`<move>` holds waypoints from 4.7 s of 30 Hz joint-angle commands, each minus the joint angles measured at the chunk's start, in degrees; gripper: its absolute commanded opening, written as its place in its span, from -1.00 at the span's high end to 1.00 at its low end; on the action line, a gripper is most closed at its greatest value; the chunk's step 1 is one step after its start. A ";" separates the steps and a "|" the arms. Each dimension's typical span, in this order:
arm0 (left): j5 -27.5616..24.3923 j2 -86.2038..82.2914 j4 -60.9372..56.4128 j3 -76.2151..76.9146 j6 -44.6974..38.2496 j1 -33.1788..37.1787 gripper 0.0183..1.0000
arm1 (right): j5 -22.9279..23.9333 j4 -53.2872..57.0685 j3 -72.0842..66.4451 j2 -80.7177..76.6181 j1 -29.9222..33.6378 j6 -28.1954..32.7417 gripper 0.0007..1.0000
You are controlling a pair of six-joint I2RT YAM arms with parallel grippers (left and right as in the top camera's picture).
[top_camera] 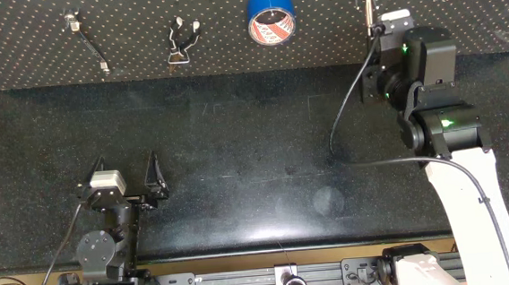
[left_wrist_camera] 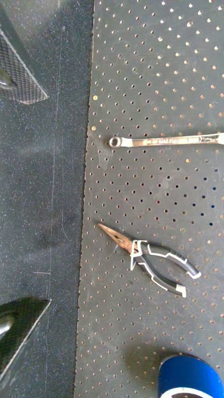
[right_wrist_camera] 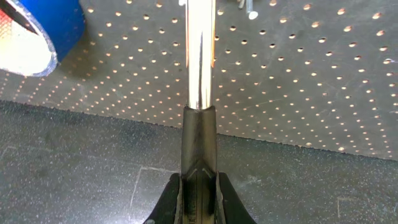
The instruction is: Place Tools Onto Pegboard
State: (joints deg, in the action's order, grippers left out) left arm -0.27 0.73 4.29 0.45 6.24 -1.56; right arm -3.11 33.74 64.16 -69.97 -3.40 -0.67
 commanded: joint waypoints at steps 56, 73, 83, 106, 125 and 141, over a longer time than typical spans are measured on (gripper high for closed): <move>-0.44 -0.55 0.42 -0.13 -0.55 0.37 -0.99 | 3.80 -4.04 1.33 -12.85 -0.39 -4.66 0.84; -0.44 -0.55 0.42 -0.13 -0.55 0.37 -0.99 | 3.76 -3.26 1.33 -12.90 -0.39 -4.68 -0.93; -0.44 -0.55 0.42 -0.13 -0.55 0.37 -0.99 | 3.78 -7.89 1.33 -12.17 -0.39 -4.68 -0.93; -0.44 -0.55 0.42 -0.13 -0.55 0.37 -0.99 | 4.07 -5.95 0.57 11.39 -0.39 -4.31 -0.94; -0.44 -0.55 0.42 -0.13 -0.55 0.37 -0.99 | 14.67 -32.02 -31.32 36.76 -0.39 -15.54 -0.94; -0.44 -0.55 0.42 -0.13 -0.55 0.37 -0.99 | 12.52 -45.51 -63.93 59.01 0.00 -17.90 -0.94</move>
State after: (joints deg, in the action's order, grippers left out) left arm -0.30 0.67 4.29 0.45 6.24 -1.56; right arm 10.46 -12.78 1.34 -12.71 -3.40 -20.21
